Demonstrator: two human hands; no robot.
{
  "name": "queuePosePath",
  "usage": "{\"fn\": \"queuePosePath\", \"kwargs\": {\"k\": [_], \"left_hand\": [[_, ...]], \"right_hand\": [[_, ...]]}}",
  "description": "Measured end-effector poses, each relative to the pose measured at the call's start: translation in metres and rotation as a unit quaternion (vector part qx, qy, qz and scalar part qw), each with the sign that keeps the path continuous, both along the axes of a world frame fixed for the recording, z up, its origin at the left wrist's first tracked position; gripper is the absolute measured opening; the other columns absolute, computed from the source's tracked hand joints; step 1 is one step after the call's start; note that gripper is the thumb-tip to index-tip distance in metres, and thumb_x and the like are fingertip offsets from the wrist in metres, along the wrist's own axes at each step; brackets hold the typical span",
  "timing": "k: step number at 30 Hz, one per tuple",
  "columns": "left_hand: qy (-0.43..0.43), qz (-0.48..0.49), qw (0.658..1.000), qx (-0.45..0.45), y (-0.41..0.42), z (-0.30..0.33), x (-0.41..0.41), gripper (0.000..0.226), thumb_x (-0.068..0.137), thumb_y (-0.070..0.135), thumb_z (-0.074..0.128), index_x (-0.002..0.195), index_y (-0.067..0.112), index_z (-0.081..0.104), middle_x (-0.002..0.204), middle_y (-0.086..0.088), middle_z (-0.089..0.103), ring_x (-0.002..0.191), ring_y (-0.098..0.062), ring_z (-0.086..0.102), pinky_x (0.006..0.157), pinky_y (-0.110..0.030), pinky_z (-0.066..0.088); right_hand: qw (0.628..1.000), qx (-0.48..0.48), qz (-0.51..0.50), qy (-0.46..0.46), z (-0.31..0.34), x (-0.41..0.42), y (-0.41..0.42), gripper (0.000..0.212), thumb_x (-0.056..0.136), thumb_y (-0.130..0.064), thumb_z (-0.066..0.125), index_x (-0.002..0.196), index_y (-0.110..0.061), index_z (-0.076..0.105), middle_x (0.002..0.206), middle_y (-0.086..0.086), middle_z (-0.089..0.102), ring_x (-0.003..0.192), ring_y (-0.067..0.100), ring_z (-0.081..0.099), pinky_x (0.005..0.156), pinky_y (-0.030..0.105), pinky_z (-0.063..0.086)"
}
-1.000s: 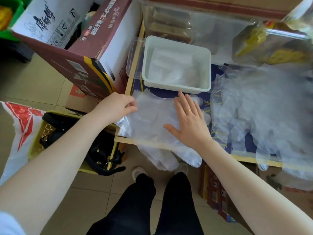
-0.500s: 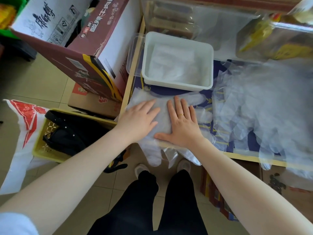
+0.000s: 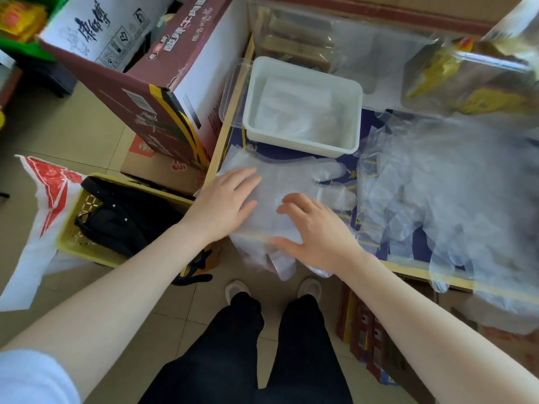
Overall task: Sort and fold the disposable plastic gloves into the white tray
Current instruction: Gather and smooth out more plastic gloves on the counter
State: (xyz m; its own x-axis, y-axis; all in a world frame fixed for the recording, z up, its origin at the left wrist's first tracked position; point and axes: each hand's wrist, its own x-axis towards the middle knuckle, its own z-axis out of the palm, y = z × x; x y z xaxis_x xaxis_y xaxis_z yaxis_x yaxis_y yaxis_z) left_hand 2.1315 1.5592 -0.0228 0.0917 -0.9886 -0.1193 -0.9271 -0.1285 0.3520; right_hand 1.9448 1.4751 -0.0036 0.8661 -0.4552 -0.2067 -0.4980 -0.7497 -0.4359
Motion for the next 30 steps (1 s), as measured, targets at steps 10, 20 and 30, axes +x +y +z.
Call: {"fn": "queuePosePath", "kwargs": {"k": [10, 20, 30], "left_hand": [[0.367, 0.384, 0.847, 0.001, 0.068, 0.010, -0.074, 0.013, 0.097, 0.018, 0.045, 0.094, 0.020, 0.058, 0.086, 0.009, 0.062, 0.070, -0.001, 0.061, 0.064, -0.012, 0.047], [0.598, 0.528, 0.604, 0.002, 0.054, 0.015, -0.123, 0.031, 0.098, 0.035, 0.041, 0.123, 0.019, 0.050, 0.121, -0.001, 0.059, 0.110, -0.015, 0.059, 0.096, -0.033, 0.045], [0.567, 0.580, 0.583, -0.044, 0.037, 0.020, -0.128, 0.031, 0.088, 0.044, 0.057, 0.109, 0.022, 0.060, 0.111, 0.003, 0.063, 0.101, -0.012, 0.060, 0.085, -0.028, 0.047]], "right_hand": [[0.987, -0.088, 0.091, 0.103, -0.005, 0.013, 0.018, 0.056, 0.081, -0.052, 0.055, 0.124, -0.018, 0.042, 0.124, 0.006, 0.047, 0.109, 0.028, 0.051, 0.092, 0.037, 0.038], [0.985, 0.094, 0.106, 0.096, 0.009, 0.000, -0.012, 0.038, 0.094, -0.024, 0.045, 0.131, -0.018, 0.046, 0.126, 0.007, 0.058, 0.111, 0.028, 0.054, 0.083, 0.030, 0.037], [0.977, 0.118, 0.139, 0.112, 0.007, -0.010, -0.018, 0.031, 0.094, -0.029, 0.047, 0.123, -0.018, 0.046, 0.115, 0.009, 0.060, 0.099, 0.027, 0.057, 0.074, 0.028, 0.037]]}}
